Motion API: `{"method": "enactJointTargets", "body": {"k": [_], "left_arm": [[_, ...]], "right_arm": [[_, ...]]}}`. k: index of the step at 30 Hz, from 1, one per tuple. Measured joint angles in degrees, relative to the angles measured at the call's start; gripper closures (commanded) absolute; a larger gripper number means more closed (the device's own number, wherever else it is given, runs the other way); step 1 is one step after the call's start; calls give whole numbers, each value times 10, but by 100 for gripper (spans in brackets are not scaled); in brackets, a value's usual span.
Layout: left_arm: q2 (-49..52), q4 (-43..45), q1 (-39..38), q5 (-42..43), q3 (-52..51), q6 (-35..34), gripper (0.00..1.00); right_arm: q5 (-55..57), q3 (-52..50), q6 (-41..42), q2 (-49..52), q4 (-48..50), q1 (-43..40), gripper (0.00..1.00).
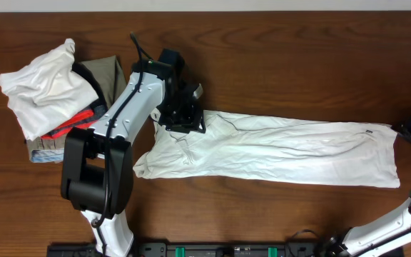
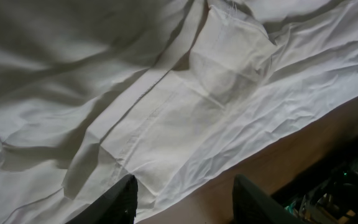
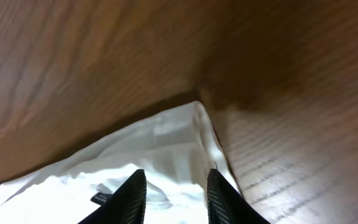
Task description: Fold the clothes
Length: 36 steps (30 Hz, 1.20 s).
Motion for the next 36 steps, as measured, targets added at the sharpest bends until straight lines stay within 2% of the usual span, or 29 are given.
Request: {"method": "enactJointTargets", "body": {"k": [5, 8, 10, 20, 28, 36], "left_arm": [[0, 0, 0, 0, 0, 0, 50], [0, 0, 0, 0, 0, 0, 50], [0, 0, 0, 0, 0, 0, 50], [0, 0, 0, 0, 0, 0, 50], [0, 0, 0, 0, 0, 0, 50], [0, 2, 0, 0, 0, 0, 50]], "right_arm": [[0, 0, 0, 19, 0, 2, 73], [0, -1, 0, 31, 0, 2, 93], [0, -1, 2, 37, 0, 2, 99], [-18, 0, 9, 41, -35, 2, 99], [-54, 87, 12, 15, -153, -20, 99], [-31, 118, 12, -21, -176, -38, 99]]}}
